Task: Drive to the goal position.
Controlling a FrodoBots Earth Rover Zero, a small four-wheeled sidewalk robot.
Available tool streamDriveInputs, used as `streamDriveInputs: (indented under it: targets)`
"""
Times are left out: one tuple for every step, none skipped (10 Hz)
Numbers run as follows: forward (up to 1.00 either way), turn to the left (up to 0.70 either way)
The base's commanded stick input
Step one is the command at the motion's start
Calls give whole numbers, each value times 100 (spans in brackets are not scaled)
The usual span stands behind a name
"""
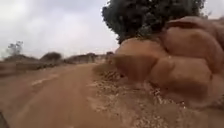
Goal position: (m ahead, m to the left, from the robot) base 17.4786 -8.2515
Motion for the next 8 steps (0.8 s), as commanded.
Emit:
streamDriveInputs:
  targets:
    - [50, 0]
    - [50, 5]
    - [50, 47]
    - [50, 26]
    - [50, 0]
    - [50, 0]
    - [50, 0]
    - [50, 0]
